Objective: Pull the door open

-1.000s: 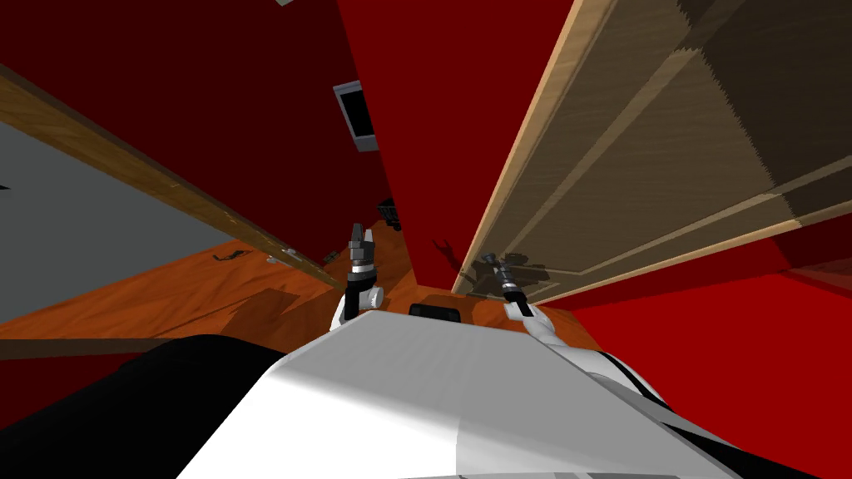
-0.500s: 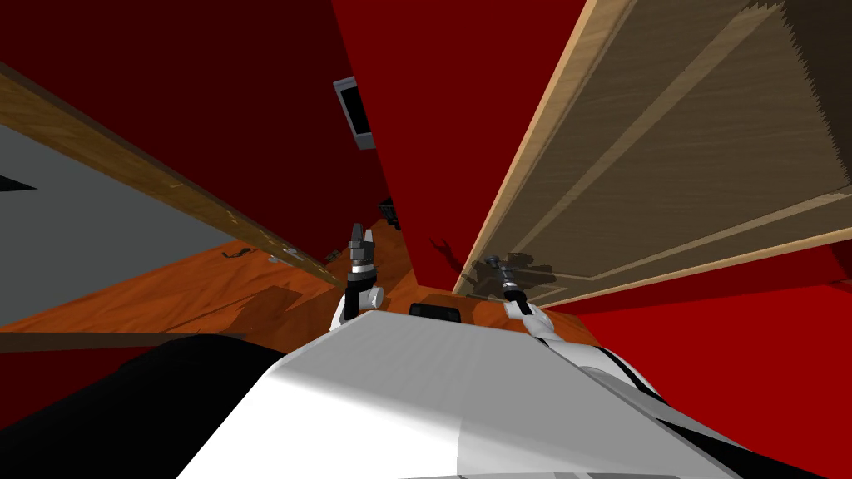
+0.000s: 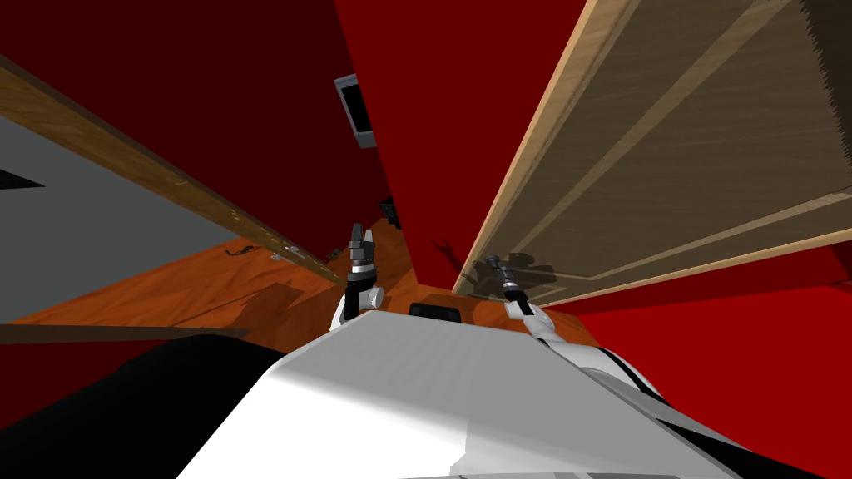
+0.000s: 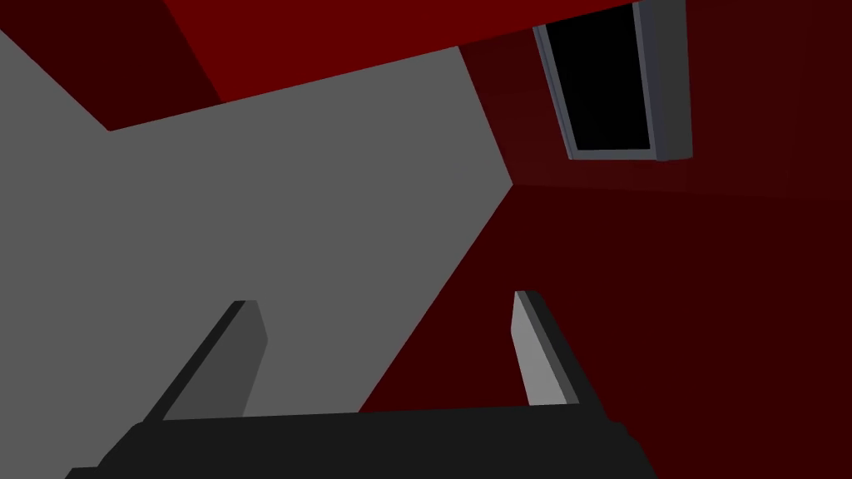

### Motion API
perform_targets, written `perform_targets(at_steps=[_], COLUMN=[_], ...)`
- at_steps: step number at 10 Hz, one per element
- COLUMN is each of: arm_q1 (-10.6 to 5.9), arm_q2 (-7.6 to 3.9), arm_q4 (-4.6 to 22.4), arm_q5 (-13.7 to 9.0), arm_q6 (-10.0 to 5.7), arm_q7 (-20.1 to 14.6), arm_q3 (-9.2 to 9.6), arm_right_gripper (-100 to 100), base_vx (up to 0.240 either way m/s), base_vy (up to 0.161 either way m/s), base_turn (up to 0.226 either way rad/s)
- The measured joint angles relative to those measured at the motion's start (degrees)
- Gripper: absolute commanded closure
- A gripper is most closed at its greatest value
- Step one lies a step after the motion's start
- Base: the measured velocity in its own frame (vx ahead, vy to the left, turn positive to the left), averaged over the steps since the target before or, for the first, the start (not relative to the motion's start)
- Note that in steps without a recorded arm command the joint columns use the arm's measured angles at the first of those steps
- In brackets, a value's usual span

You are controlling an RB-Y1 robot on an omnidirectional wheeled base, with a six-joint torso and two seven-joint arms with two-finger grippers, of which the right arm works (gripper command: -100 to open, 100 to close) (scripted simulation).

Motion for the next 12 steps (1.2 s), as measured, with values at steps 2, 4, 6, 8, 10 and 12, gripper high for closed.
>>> perform_targets(at_steps=[2, 4, 6, 8, 10, 12], arm_q1=[-0.42, 1.73, 1.94, 2.77, 3.34, 4.50], arm_q2=[-0.74, -1.49, -2.18, -3.18, -3.50, -4.37], arm_q4=[1.5, -1.0, -0.2, -1.1, -0.4, -0.8], arm_q5=[0.6, 1.5, 2.3, 3.0, 3.2, 3.5], arm_q6=[-1.66, -2.10, -3.58, -4.83, -5.84, -7.63], arm_q7=[-1.3, -2.8, -4.2, -5.8, -6.3, -7.2], arm_q3=[1.02, 2.42, 3.74, 4.88, 5.27, 5.85], arm_right_gripper=[100, 100, 100, 100, 100, 100], base_vx=[-0.180, -0.204, -0.199, -0.165, -0.163, -0.194], base_vy=[-0.072, -0.093, -0.071, -0.061, -0.077, -0.106], base_turn=[0.077, 0.088, 0.081, 0.037, 0.141, 0.144])
